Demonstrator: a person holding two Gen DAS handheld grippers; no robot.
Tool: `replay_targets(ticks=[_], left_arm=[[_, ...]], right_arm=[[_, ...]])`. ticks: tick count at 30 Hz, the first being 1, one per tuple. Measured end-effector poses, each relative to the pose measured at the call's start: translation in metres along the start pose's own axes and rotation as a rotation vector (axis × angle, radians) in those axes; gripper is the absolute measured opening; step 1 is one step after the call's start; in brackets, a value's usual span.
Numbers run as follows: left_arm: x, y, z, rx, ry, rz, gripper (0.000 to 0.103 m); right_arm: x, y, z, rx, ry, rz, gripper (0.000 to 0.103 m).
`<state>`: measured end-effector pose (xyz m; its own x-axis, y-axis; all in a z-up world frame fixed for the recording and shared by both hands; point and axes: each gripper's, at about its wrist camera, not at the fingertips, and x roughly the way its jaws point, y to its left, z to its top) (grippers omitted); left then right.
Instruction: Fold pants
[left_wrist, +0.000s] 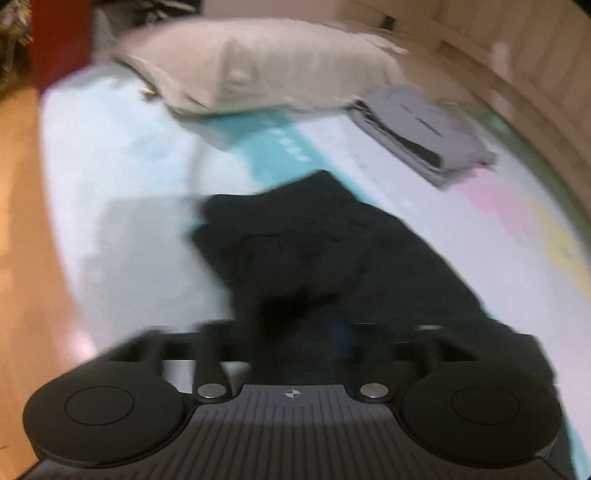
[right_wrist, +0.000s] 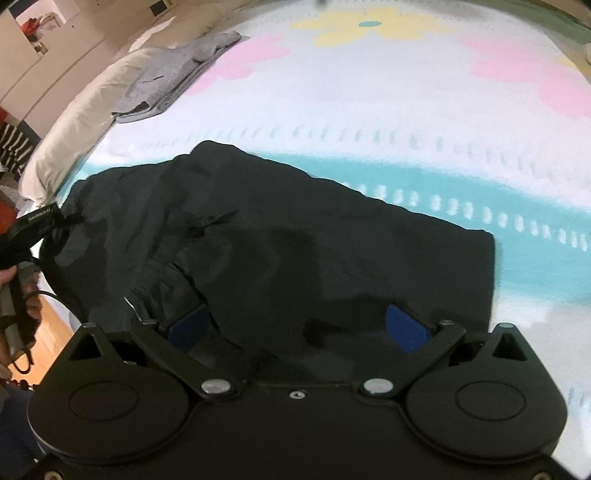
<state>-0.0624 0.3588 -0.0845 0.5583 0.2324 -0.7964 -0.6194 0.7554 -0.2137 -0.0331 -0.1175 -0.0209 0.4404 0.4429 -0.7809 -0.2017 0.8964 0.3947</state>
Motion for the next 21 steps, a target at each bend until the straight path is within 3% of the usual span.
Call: replay_targets(ticks=[3, 6, 13, 21], left_arm=[[-0.007, 0.009, 0.002, -0.051, 0.019, -0.045, 0.01], [-0.022, 0.005, 0.002, -0.032, -0.014, -0.063, 0.007], [-0.072, -0.023, 0.0, 0.114, -0.116, -0.168, 0.006], [-0.162, -0.078, -0.032, 0.399, -0.284, -0.351, 0.006]], right_arm=[[0.002, -0.004, -0.001, 0.013, 0.009, -0.011, 0.103], [0.002, -0.006, -0.002, 0.02, 0.013, -0.012, 0.103], [0.005, -0.013, -0.005, 0.037, 0.024, -0.029, 0.103], [0.001, -0.023, -0.006, 0.062, 0.02, -0.026, 0.103]])
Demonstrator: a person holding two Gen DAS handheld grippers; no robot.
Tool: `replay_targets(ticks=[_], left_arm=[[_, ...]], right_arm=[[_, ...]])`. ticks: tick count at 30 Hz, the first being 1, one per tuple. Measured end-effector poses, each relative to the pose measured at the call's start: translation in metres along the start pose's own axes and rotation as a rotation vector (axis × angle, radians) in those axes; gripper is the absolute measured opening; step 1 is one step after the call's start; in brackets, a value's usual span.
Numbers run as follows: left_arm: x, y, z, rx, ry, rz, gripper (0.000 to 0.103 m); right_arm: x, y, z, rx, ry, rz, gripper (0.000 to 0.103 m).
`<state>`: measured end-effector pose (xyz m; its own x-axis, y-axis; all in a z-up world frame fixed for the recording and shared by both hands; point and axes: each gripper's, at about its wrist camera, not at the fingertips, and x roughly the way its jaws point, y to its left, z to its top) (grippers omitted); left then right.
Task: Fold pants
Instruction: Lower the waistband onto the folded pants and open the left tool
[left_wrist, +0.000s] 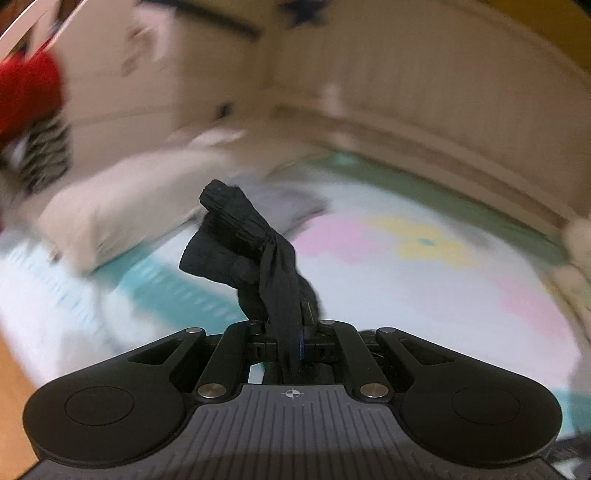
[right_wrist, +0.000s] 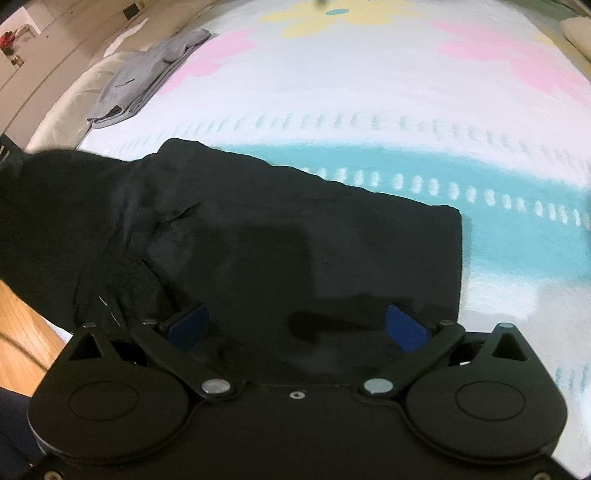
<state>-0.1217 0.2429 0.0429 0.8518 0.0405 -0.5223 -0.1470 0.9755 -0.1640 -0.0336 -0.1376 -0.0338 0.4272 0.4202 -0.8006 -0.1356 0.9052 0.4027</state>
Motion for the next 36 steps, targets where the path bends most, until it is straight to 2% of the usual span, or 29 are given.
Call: replay_targets(ticks=[3, 6, 11, 13, 15, 17, 19, 20, 24, 26, 28, 30, 32, 34, 36], left_arm=[[-0.015, -0.042, -0.006, 0.075, -0.015, -0.128, 0.007], [-0.014, -0.084, -0.023, 0.172, 0.016, -0.246, 0.007], [0.009, -0.144, -0.074, 0.289, 0.161, -0.447, 0.011], [0.021, -0.164, -0.096, 0.355, 0.26, -0.515, 0.02], [0.03, -0.173, -0.113, 0.382, 0.342, -0.571, 0.02], [0.032, -0.177, -0.119, 0.4, 0.378, -0.609, 0.021], [0.031, -0.177, -0.114, 0.439, 0.373, -0.64, 0.024], [0.029, -0.177, -0.109, 0.452, 0.35, -0.646, 0.03], [0.03, -0.164, -0.081, 0.421, 0.274, -0.626, 0.036], [0.044, -0.158, -0.067, 0.403, 0.259, -0.559, 0.048], [0.061, -0.155, -0.058, 0.414, 0.261, -0.448, 0.048], [0.083, -0.149, -0.054, 0.419, 0.282, -0.351, 0.048], [0.107, -0.142, -0.056, 0.393, 0.337, -0.276, 0.048], [0.126, -0.128, -0.064, 0.344, 0.407, -0.247, 0.048], [0.138, -0.124, -0.077, 0.329, 0.464, -0.257, 0.048]], right_arm=[[-0.002, -0.006, -0.002, 0.011, 0.001, -0.005, 0.103], [-0.003, -0.014, -0.004, 0.028, 0.002, -0.011, 0.103], [-0.014, -0.036, -0.003, 0.083, -0.025, -0.029, 0.103], [-0.02, -0.047, -0.002, 0.123, -0.043, -0.043, 0.103], [-0.025, -0.06, -0.002, 0.167, -0.058, -0.064, 0.103], [-0.028, -0.072, -0.003, 0.207, -0.066, -0.093, 0.103], [-0.031, -0.08, -0.005, 0.239, -0.08, -0.094, 0.103], [-0.033, -0.084, -0.005, 0.256, -0.086, -0.09, 0.103], [-0.041, -0.094, -0.007, 0.334, -0.134, -0.029, 0.103], [-0.042, -0.094, -0.008, 0.352, -0.14, 0.013, 0.103], [-0.038, -0.088, -0.007, 0.341, -0.141, 0.035, 0.103], [-0.032, -0.082, -0.007, 0.319, -0.133, 0.045, 0.103], [-0.026, -0.076, -0.009, 0.301, -0.117, 0.063, 0.103], [-0.019, -0.072, -0.011, 0.305, -0.09, 0.074, 0.103], [-0.011, -0.07, -0.012, 0.302, -0.055, 0.086, 0.103]])
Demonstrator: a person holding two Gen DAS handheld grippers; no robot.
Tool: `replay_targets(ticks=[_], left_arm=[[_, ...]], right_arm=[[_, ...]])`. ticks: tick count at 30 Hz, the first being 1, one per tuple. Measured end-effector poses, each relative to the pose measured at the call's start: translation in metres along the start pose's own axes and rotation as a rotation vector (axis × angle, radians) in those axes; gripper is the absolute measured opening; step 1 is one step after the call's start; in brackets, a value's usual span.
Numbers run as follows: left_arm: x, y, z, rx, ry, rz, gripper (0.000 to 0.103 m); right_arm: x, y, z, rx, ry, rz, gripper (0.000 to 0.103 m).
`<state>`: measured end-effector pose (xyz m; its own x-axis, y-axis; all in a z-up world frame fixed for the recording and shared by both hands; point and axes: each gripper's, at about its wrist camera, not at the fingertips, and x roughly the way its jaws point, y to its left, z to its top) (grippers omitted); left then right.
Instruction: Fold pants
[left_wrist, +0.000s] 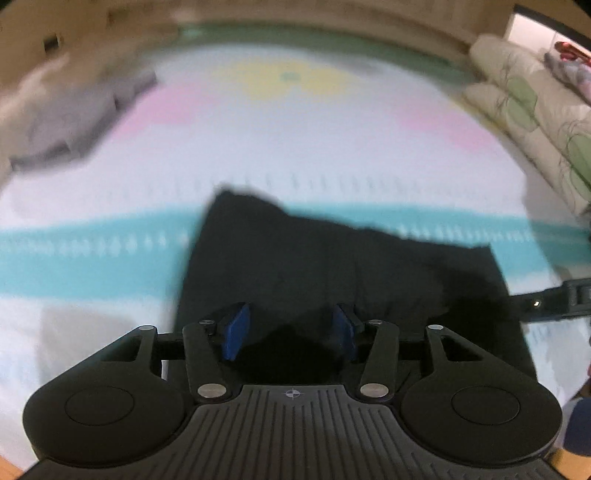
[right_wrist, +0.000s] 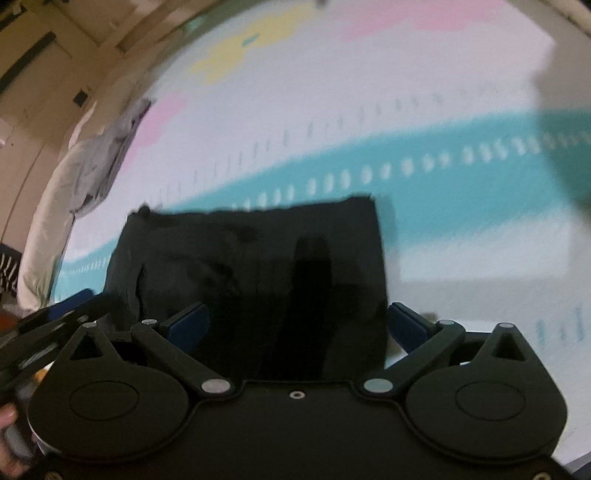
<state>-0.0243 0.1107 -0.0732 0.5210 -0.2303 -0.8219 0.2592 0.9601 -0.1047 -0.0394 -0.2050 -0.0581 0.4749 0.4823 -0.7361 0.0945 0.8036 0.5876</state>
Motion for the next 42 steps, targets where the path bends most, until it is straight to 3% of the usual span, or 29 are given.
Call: replay_targets(ticks=[2, 5, 7, 13, 18, 19, 22, 28, 33, 36, 38, 40, 42], left_arm=[[0.018, -0.005, -0.01, 0.041, 0.043, 0.025, 0.049], [0.024, -0.012, -0.018, 0.13, 0.017, 0.065, 0.05], [0.021, -0.012, -0.016, 0.135, 0.021, 0.058, 0.05], [-0.003, 0.011, -0.006, -0.061, -0.039, -0.047, 0.05], [-0.015, 0.032, 0.002, -0.161, -0.092, -0.027, 0.051], [-0.013, 0.035, 0.003, -0.175, -0.089, -0.021, 0.051], [-0.009, 0.04, 0.002, -0.207, -0.066, -0.003, 0.051], [-0.022, 0.049, 0.004, -0.224, -0.09, 0.019, 0.051], [-0.02, 0.037, 0.006, -0.177, -0.09, 0.023, 0.051], [-0.004, 0.023, 0.005, -0.128, -0.039, 0.022, 0.051], [0.007, 0.012, 0.003, -0.071, -0.003, 0.035, 0.051], [0.015, 0.003, 0.0, 0.012, 0.021, 0.094, 0.052], [0.026, 0.003, -0.005, 0.051, 0.06, 0.154, 0.062]], right_arm=[[0.005, 0.002, -0.002, -0.008, 0.016, -0.004, 0.103], [0.01, 0.004, -0.004, -0.026, 0.038, -0.011, 0.103], [0.014, 0.006, -0.006, -0.035, 0.045, -0.018, 0.103], [0.016, 0.004, -0.006, -0.056, 0.049, 0.006, 0.1], [0.017, 0.002, -0.008, -0.047, 0.051, 0.057, 0.096], [0.018, 0.004, -0.008, -0.057, 0.05, 0.056, 0.088], [0.018, 0.009, -0.01, -0.106, 0.044, 0.04, 0.049], [-0.007, 0.028, -0.016, -0.172, -0.023, 0.048, 0.021], [-0.051, 0.032, -0.02, -0.191, -0.098, 0.033, 0.02], [-0.041, 0.013, -0.019, -0.137, -0.053, -0.039, 0.025], [-0.025, 0.004, -0.02, -0.099, -0.001, -0.04, 0.033], [-0.015, 0.002, -0.021, -0.095, 0.022, -0.053, 0.042], [-0.013, 0.002, -0.022, -0.099, 0.034, -0.058, 0.044]])
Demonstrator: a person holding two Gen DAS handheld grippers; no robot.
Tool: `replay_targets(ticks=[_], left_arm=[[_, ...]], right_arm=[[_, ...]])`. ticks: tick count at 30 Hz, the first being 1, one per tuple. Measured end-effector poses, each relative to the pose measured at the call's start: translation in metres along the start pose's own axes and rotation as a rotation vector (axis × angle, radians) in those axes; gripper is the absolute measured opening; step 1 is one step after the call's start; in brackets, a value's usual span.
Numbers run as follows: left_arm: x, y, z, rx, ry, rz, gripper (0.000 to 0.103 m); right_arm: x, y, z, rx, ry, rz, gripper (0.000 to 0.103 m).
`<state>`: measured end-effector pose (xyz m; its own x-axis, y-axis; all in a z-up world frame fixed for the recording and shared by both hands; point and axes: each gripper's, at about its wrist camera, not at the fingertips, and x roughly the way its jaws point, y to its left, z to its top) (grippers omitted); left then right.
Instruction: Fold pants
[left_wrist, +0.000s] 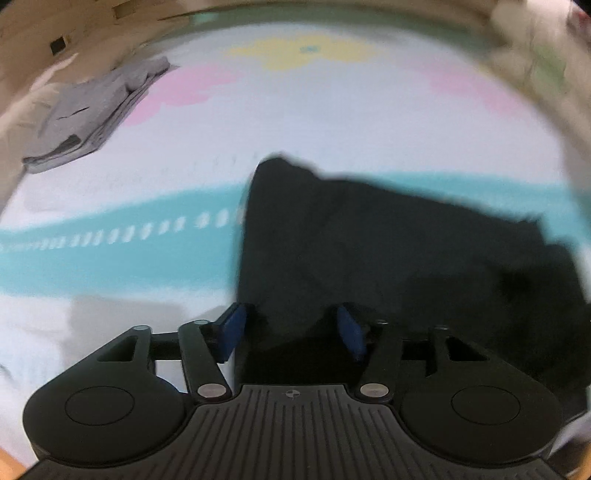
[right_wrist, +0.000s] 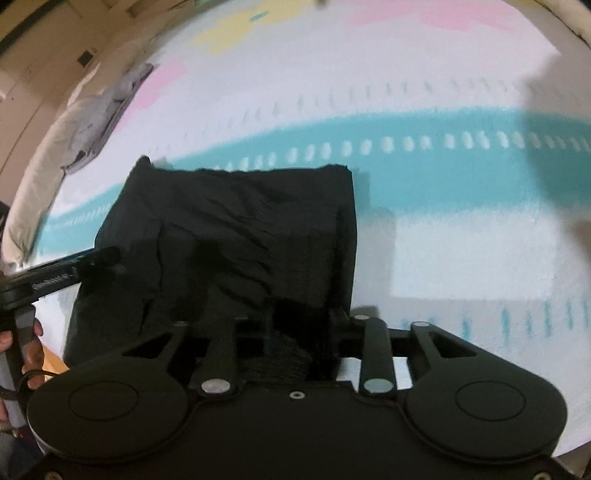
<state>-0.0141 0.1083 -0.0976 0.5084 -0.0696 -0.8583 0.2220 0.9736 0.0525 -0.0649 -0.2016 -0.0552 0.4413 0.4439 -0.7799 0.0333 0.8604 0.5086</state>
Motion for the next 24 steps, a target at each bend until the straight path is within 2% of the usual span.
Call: replay_targets(ticks=[2, 4, 5, 7, 9, 10, 13, 17, 21, 22, 24], left_arm=[[0.004, 0.015, -0.003, -0.094, 0.015, -0.04, 0.066], [-0.002, 0.028, -0.003, -0.182, 0.026, -0.086, 0.063], [-0.011, 0.03, -0.002, -0.204, 0.008, -0.093, 0.063], [-0.033, 0.03, 0.002, -0.192, -0.078, -0.103, 0.064], [-0.046, 0.024, 0.009, -0.149, -0.148, -0.087, 0.064], [-0.047, 0.019, 0.014, -0.128, -0.164, -0.075, 0.065], [-0.029, 0.004, 0.032, -0.099, -0.133, -0.048, 0.065], [0.003, -0.007, 0.048, -0.116, -0.049, -0.039, 0.065], [0.032, -0.014, 0.052, -0.064, -0.007, 0.045, 0.066], [0.037, -0.015, 0.051, -0.049, 0.015, 0.064, 0.069], [0.036, -0.013, 0.049, -0.063, 0.003, 0.068, 0.072]], right_arm=[[-0.001, -0.002, 0.001, 0.026, 0.005, 0.011, 0.054], [0.0, -0.006, 0.001, 0.041, 0.019, 0.001, 0.059], [0.0, -0.007, 0.001, 0.045, 0.018, -0.002, 0.059], [-0.006, -0.01, 0.002, 0.065, 0.006, 0.014, 0.06], [-0.015, -0.012, 0.004, 0.09, -0.035, 0.054, 0.07], [-0.02, -0.012, 0.005, 0.101, -0.064, 0.067, 0.078], [-0.02, -0.011, 0.013, 0.117, -0.108, 0.056, 0.08], [0.0, -0.008, 0.021, 0.124, -0.083, 0.032, 0.08], [0.019, -0.007, 0.028, 0.1, -0.071, -0.057, 0.08], [0.024, -0.007, 0.029, 0.089, -0.062, -0.079, 0.08], [0.032, -0.009, 0.03, 0.083, -0.047, -0.091, 0.082]])
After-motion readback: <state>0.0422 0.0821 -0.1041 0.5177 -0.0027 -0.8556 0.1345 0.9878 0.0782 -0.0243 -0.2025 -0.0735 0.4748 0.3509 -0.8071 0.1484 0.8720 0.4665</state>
